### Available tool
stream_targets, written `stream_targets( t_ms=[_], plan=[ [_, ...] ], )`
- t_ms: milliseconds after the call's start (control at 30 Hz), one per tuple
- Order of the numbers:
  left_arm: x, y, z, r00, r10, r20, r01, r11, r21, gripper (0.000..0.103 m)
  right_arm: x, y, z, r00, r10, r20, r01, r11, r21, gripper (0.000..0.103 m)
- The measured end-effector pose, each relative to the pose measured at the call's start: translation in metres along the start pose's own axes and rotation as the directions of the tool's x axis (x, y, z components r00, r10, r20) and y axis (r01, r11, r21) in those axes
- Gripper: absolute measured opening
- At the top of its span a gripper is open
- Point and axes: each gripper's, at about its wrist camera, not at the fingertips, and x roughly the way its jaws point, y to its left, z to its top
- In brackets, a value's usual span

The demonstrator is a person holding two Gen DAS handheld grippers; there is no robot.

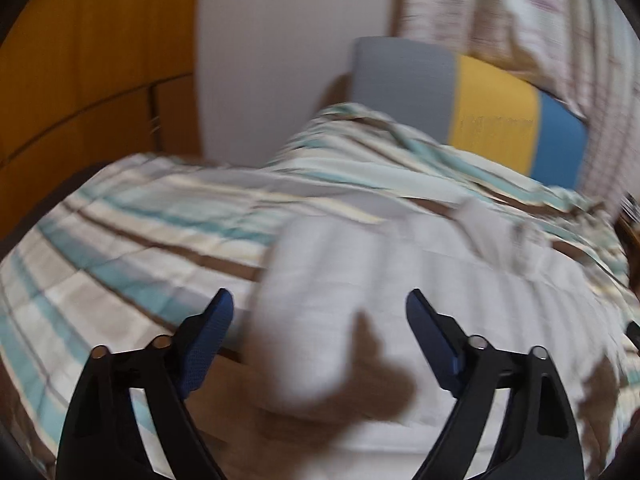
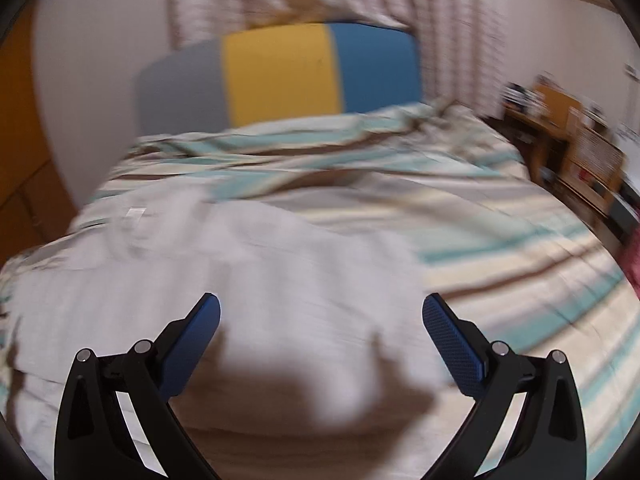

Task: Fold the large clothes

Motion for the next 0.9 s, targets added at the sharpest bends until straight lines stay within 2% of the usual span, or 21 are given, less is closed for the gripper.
stream_targets(
  t_ms=[67, 100, 167, 233, 267, 367, 433, 533, 667, 767, 833, 900],
  plan=[
    [0.013, 0.002, -0.001, 0.999, 0.018, -0.034, -0.017, 1.000, 0.008, 0.083, 0.014, 0.034, 0.007, 0.999, 0.038, -0.016, -0.039, 0.996, -0.076, 0.101],
    [0.020, -0.001, -0.003, 0.998, 0.023, -0.054, -0.022, 0.999, 0.029, 0.081, 0.025, 0.050, 0.007, 0.999, 0.030, -0.038, -0.035, 0.992, -0.123, 0.101],
    [0.033, -0.010, -0.009, 0.995, 0.033, -0.092, -0.026, 0.997, 0.077, 0.079, 0.045, 0.068, 0.003, 0.997, -0.053, -0.060, 0.039, 0.977, -0.210, 0.101],
    [0.045, -0.014, -0.020, 0.990, 0.054, -0.129, -0.039, 0.992, 0.120, 0.079, 0.063, 0.069, -0.011, 0.985, -0.149, -0.082, 0.122, 0.956, -0.266, 0.101],
    [0.051, -0.014, -0.024, 0.988, 0.043, -0.149, -0.025, 0.993, 0.119, 0.080, 0.068, 0.063, -0.019, 0.985, -0.146, -0.093, 0.119, 0.961, -0.249, 0.101],
    [0.072, -0.005, -0.036, 0.975, -0.046, -0.217, 0.056, 0.998, 0.038, 0.084, 0.076, 0.044, -0.036, 0.987, -0.093, -0.131, 0.072, 0.985, -0.158, 0.101],
    [0.077, -0.002, -0.038, 0.977, -0.053, -0.205, 0.060, 0.998, 0.026, 0.088, 0.082, 0.048, -0.037, 0.986, -0.106, -0.129, 0.083, 0.982, -0.171, 0.101],
    [0.079, -0.010, -0.040, 0.979, -0.012, -0.205, 0.027, 0.997, 0.067, 0.091, 0.090, 0.054, -0.039, 0.983, -0.132, -0.128, 0.105, 0.974, -0.202, 0.101],
    [0.069, -0.011, -0.040, 0.981, 0.017, -0.193, -0.002, 0.997, 0.079, 0.091, 0.090, 0.049, -0.038, 0.985, -0.111, -0.129, 0.087, 0.980, -0.182, 0.101],
    [0.043, -0.018, -0.037, 0.988, 0.098, -0.119, -0.081, 0.987, 0.138, 0.091, 0.082, 0.041, -0.040, 0.987, -0.100, -0.123, 0.079, 0.982, -0.170, 0.101],
    [0.027, -0.017, -0.031, 0.993, 0.102, -0.056, -0.094, 0.987, 0.134, 0.091, 0.080, 0.040, -0.039, 0.988, -0.101, -0.120, 0.080, 0.982, -0.171, 0.101],
    [0.023, -0.017, -0.021, 0.994, 0.103, -0.033, -0.099, 0.989, 0.111, 0.091, 0.080, 0.040, -0.039, 0.988, -0.102, -0.118, 0.081, 0.982, -0.171, 0.101]
  ],
)
